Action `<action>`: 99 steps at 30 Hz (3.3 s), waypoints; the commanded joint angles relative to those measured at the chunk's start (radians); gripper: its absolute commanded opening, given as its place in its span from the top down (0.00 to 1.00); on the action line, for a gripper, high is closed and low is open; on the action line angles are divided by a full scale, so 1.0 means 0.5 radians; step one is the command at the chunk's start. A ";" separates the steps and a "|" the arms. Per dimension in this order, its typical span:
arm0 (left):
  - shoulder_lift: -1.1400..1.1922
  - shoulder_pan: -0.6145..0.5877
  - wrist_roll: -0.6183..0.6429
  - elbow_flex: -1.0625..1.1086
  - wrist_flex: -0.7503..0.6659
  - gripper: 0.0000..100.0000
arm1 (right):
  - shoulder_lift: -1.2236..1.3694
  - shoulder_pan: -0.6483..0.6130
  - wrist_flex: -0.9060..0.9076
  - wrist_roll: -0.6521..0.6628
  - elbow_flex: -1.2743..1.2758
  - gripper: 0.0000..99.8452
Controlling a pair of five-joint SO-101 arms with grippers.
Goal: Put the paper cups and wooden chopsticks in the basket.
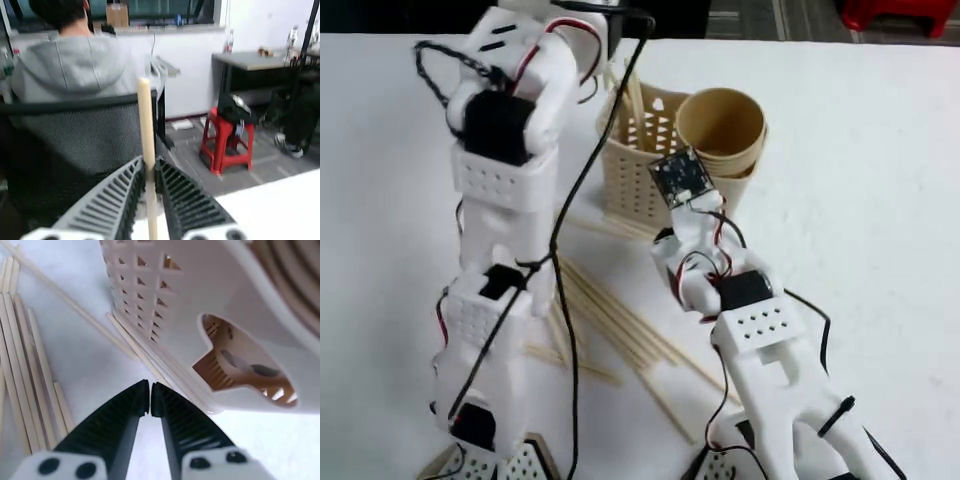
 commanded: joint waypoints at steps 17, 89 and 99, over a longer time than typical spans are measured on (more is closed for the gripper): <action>0.017 0.091 0.282 -0.052 0.534 0.78 | -0.063 0.051 -0.044 0.028 -0.009 0.98; -2.874 -1.318 -0.776 5.726 -0.957 0.97 | 1.404 -0.756 0.520 0.310 -0.807 0.87; -2.874 -1.318 -0.779 5.735 -0.951 0.97 | 1.576 -0.756 0.624 0.310 -0.961 0.97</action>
